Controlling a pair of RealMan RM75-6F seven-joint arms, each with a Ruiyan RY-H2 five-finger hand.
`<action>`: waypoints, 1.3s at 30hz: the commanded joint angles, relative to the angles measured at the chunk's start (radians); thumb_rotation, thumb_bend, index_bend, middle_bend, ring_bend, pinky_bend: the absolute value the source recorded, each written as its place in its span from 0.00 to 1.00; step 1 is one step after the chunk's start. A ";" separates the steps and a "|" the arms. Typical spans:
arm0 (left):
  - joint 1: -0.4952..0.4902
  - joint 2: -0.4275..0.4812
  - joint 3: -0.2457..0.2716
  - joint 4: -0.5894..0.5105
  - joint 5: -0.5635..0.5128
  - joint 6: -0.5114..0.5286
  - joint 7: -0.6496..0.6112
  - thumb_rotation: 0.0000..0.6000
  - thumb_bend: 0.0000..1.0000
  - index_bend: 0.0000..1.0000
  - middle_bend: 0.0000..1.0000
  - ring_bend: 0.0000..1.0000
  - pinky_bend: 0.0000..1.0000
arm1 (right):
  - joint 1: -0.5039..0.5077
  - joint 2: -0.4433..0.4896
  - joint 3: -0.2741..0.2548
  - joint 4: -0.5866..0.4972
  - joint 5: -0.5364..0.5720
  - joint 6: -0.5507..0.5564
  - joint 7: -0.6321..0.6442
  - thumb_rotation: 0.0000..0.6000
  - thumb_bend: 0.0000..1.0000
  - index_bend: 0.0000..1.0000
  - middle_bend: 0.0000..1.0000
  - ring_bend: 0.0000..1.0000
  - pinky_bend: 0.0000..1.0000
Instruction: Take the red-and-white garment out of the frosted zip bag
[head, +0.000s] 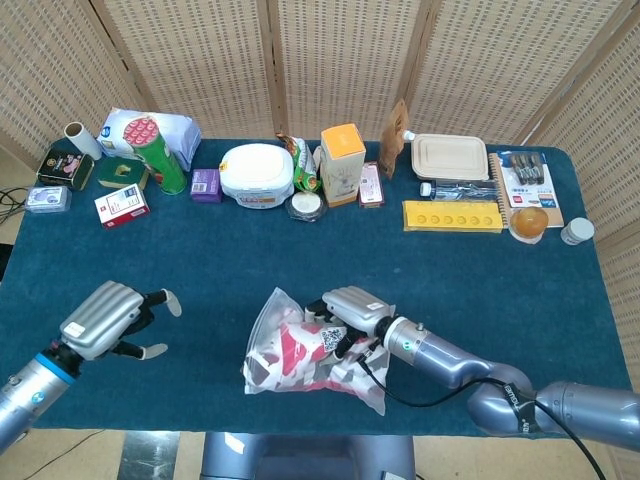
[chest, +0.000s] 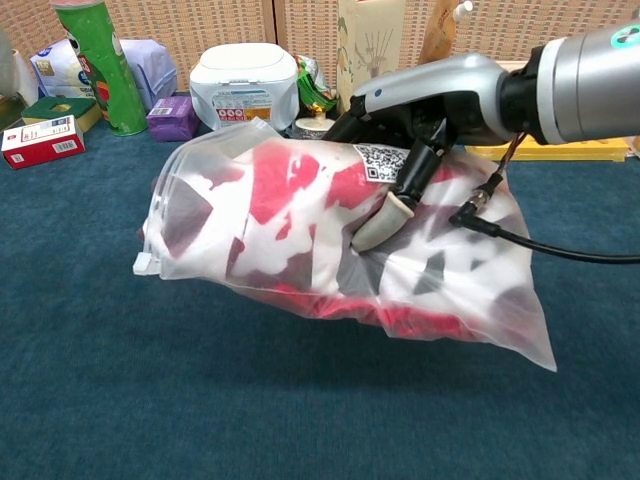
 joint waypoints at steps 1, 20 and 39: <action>-0.063 0.019 -0.013 -0.034 -0.017 -0.075 -0.045 1.00 0.21 0.46 1.00 0.99 0.96 | 0.005 -0.005 -0.002 0.006 0.007 -0.002 0.007 0.97 0.27 0.85 0.85 1.00 1.00; -0.205 -0.037 -0.020 -0.061 -0.142 -0.243 -0.019 0.97 0.23 0.49 1.00 1.00 0.98 | 0.014 -0.012 0.004 0.026 0.003 -0.016 0.089 0.98 0.26 0.85 0.85 1.00 1.00; -0.270 -0.129 -0.029 -0.058 -0.240 -0.262 0.080 0.84 0.20 0.49 1.00 1.00 0.98 | 0.009 0.002 0.007 0.000 -0.021 -0.005 0.134 0.98 0.27 0.85 0.85 1.00 1.00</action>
